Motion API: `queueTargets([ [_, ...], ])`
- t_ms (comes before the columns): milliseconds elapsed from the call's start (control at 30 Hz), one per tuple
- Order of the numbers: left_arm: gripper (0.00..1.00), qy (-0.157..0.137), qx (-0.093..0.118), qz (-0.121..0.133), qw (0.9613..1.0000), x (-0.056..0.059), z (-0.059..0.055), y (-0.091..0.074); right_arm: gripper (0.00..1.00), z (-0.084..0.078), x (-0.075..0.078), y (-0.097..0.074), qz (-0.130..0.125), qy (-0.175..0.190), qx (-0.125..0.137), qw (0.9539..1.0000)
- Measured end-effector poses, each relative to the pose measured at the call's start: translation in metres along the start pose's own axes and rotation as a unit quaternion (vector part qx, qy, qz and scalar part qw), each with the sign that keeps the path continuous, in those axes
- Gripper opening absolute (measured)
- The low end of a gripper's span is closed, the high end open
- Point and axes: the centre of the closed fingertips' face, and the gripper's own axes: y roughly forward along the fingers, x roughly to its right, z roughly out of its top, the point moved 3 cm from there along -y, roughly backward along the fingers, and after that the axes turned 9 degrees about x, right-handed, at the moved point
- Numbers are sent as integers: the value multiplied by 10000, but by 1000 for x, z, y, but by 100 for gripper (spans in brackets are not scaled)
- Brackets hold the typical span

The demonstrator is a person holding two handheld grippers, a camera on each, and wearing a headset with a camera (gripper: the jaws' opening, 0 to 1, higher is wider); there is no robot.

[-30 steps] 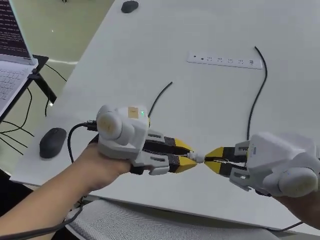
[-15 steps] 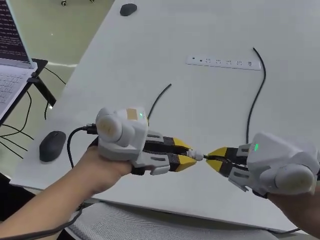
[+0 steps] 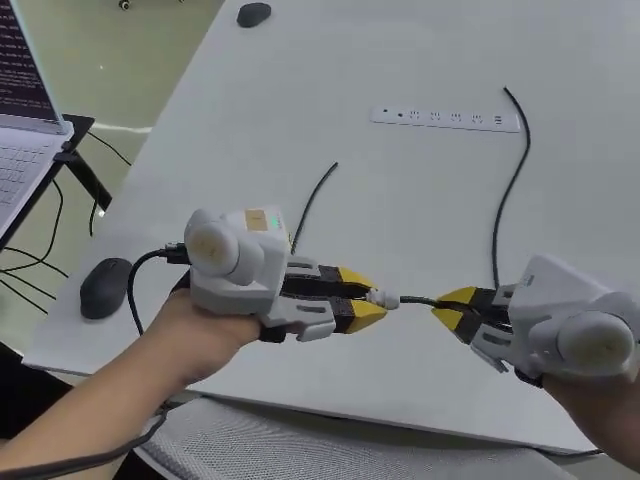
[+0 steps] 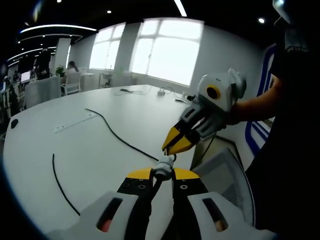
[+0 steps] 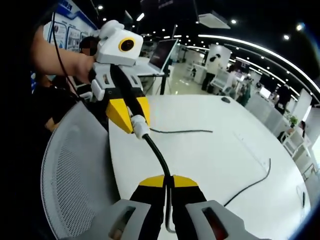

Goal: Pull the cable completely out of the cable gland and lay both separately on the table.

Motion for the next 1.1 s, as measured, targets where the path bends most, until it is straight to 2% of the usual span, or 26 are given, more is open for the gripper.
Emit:
queueTargets([
  [167, 14, -56, 18, 1, 10000, 2, 0, -3, 0, -17, 9, -4, -249, 345, -163, 9990],
  [333, 14, -143, 4, -12, 9999, 4, 0, -3, 0, -33, 14, -4, -400, 519, -319, 9973],
  [467, 14, -185, -10, -24, 9998, 6, -1, -1, 0, -48, 15, -4, -552, 932, -449, 9931],
  [567, 14, -206, -11, -30, 9998, 8, -1, 0, 0, -58, 16, -5, -674, 1103, -610, 9897],
  [600, 14, -230, -14, -37, 9997, 8, -1, 0, 0, -61, 17, -6, -724, 1241, -635, 9876],
  [700, 14, -222, -89, -47, 9997, 10, -4, 2, 0, -63, 15, -6, -739, 1399, -641, 9853],
  [867, 14, -230, -35, -22, 9997, 10, -2, 0, 0, -59, 15, -9, -745, 1515, -543, 9841],
  [1033, 14, -308, -84, 61, 9995, 5, -2, -3, 1, -54, 14, -15, -712, 1490, -410, 9854],
  [1100, 15, -297, -40, 98, 9995, 4, 0, -4, 1, -52, 12, -18, -707, 1421, -389, 9866],
])
